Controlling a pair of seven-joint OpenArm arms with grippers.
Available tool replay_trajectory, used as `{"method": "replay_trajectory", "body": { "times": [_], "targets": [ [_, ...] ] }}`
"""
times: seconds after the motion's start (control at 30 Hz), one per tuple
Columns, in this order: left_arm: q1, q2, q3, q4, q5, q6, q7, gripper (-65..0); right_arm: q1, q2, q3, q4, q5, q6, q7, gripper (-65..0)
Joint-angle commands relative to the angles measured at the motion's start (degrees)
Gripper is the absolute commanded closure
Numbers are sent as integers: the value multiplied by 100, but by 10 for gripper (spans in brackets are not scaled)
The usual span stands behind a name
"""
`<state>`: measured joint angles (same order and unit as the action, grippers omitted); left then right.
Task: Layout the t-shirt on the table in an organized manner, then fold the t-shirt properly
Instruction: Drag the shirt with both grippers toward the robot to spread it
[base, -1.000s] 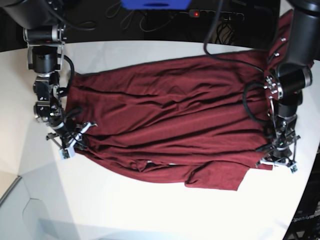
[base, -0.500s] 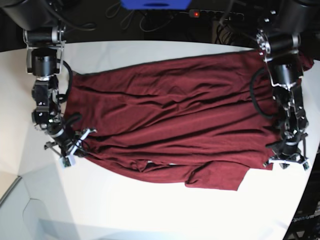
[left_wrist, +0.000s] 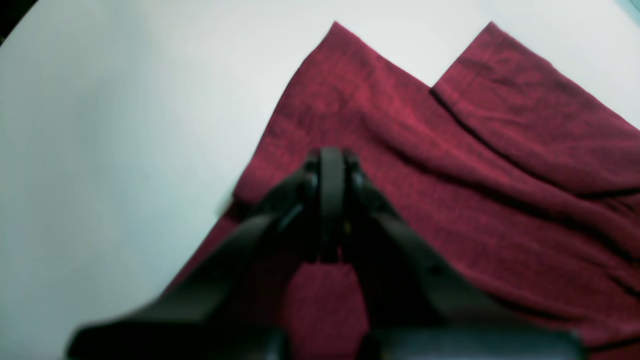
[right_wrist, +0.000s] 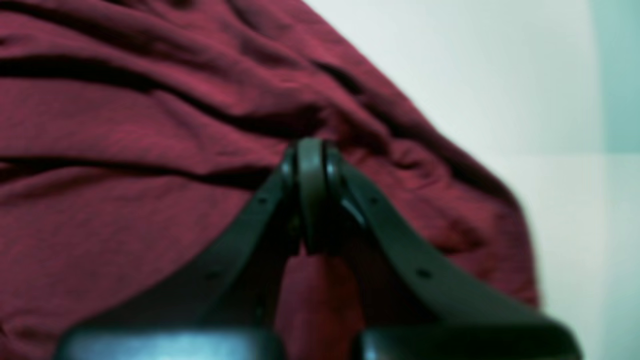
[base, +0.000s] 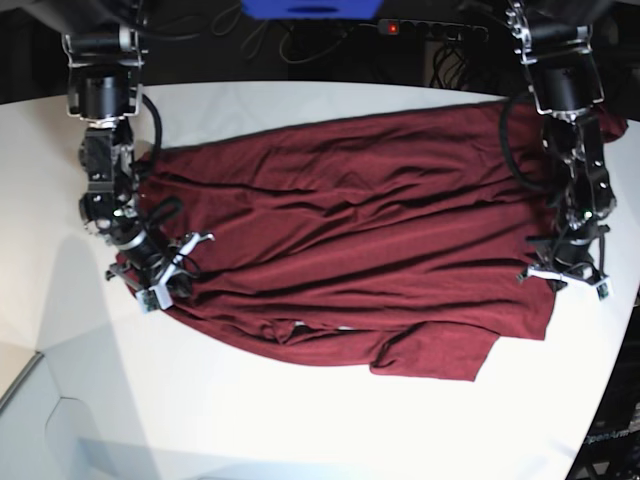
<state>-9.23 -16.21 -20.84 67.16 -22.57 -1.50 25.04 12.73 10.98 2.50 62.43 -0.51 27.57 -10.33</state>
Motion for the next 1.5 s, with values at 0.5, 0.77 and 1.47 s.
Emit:
{"method": "replay_trajectory", "body": {
  "times": [0.5,0.77,1.47],
  "targets": [
    [-980,-142,858,-2553,-16,-4,-1321,-1,982,119,9,-2098,73,-10,184,0],
    [-1147,-142,814,-2658,-60,-4,-1304,-1,1158,418,9,-2081,73,-10,176,0],
    [339,-80,119,1148,-77,-4,112,-5,-1286,339,791,2051,82,-10,-554,0]
  ]
}}
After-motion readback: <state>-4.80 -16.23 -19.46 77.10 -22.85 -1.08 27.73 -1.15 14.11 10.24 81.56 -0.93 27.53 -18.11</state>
